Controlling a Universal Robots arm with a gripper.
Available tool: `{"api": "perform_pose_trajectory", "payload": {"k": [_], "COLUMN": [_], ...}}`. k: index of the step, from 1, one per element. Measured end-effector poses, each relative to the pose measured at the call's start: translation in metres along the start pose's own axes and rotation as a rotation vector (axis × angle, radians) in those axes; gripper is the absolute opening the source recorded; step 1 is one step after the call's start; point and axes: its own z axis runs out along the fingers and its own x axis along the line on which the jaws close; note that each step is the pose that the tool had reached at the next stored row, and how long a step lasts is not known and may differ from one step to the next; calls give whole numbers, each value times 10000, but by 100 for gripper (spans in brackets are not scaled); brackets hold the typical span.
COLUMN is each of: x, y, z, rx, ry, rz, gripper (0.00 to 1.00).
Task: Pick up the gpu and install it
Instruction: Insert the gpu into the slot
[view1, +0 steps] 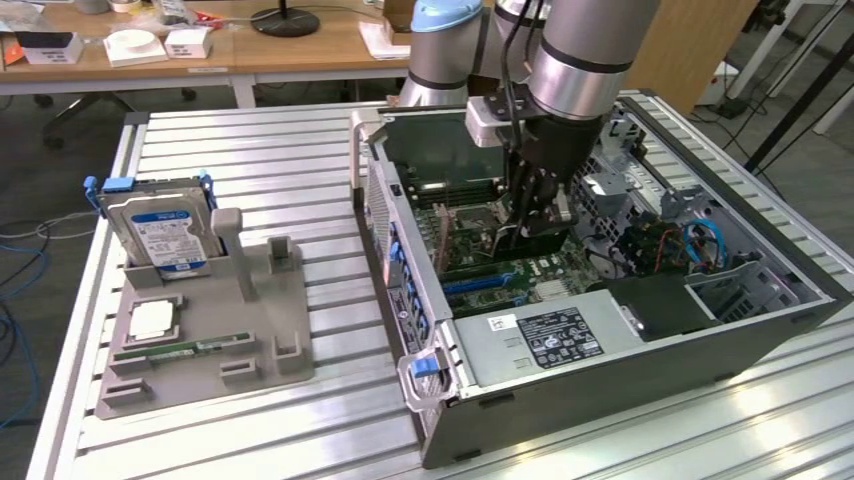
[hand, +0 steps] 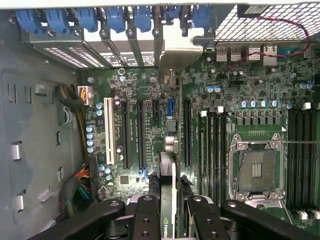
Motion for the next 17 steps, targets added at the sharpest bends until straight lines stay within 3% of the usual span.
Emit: {"api": "perform_pose_trajectory", "payload": {"k": [6,17], "x": [0,6], "y": [2,92], "z": [17,161], "rx": [1,29], "ry": [-4,-3], "rz": [2,1], "gripper": [26,26]}}
